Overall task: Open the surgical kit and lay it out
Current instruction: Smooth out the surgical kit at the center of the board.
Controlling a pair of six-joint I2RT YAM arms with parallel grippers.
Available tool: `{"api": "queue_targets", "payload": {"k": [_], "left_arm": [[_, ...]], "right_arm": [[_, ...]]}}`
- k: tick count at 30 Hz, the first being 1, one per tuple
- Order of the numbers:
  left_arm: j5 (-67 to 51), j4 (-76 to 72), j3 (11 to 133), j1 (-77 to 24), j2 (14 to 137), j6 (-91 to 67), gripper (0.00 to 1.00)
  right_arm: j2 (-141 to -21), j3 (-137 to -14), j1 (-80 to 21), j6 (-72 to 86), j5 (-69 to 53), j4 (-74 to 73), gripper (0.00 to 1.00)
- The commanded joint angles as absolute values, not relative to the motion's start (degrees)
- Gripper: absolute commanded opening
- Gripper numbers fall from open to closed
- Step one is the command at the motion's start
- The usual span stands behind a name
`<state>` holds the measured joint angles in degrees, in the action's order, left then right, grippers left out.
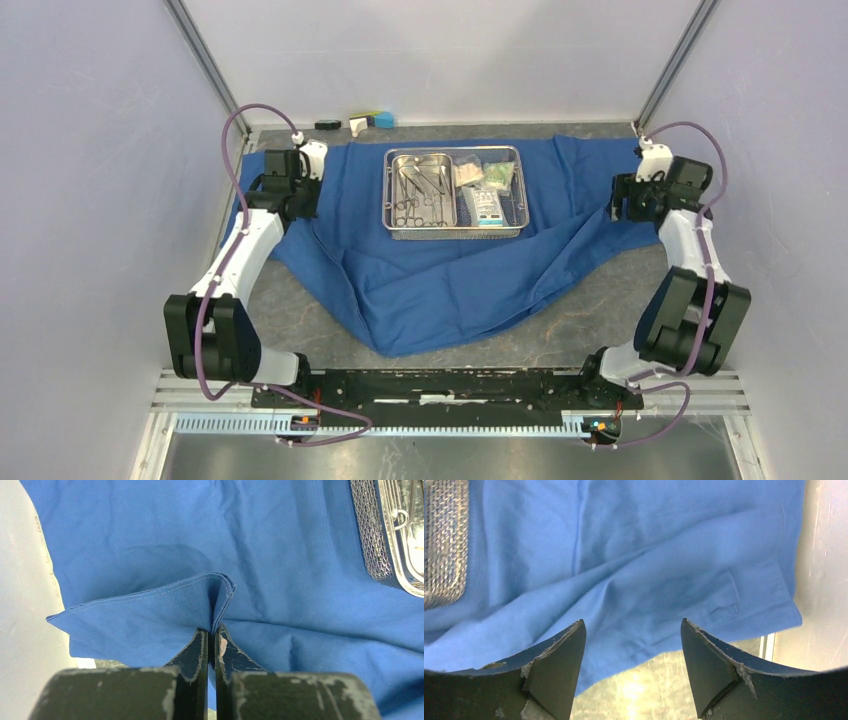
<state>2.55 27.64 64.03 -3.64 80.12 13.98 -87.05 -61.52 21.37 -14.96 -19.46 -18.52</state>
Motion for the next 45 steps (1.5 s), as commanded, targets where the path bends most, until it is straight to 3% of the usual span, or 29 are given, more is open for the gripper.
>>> {"api": "queue_targets", "payload": {"k": [1, 7, 14, 30, 39, 45], "left_arm": [[0.29, 24.93, 65.78, -4.02, 80.33, 14.62, 0.02], [-2.06, 24.44, 63.80, -3.97, 79.66, 14.92, 0.02], [-2.11, 23.72, 62.40, -4.01, 78.32, 15.55, 0.02], [-0.53, 24.24, 62.30, -4.01, 78.05, 15.06, 0.02], [-0.22, 24.79, 62.93, -3.96, 77.75, 14.41, 0.02], [-0.19, 25.04, 63.36, -4.00, 78.02, 13.96, 0.02]], "right_arm": [[-80.68, -55.74, 21.83, -17.60, -23.95, -25.26, 0.77], [-75.46, -46.43, 22.89, -16.44, -24.54, -23.41, 0.80], [-79.95, -39.75, 25.81, -11.51, -33.86, -19.98, 0.81], [-89.83, -33.26, 31.95, -9.98, -44.91, -13.39, 0.83], [-94.78, -31.92, 32.04, -7.47, -44.93, -7.91, 0.84], [-96.15, -32.35, 32.08, -5.98, -45.64, -5.20, 0.74]]}}
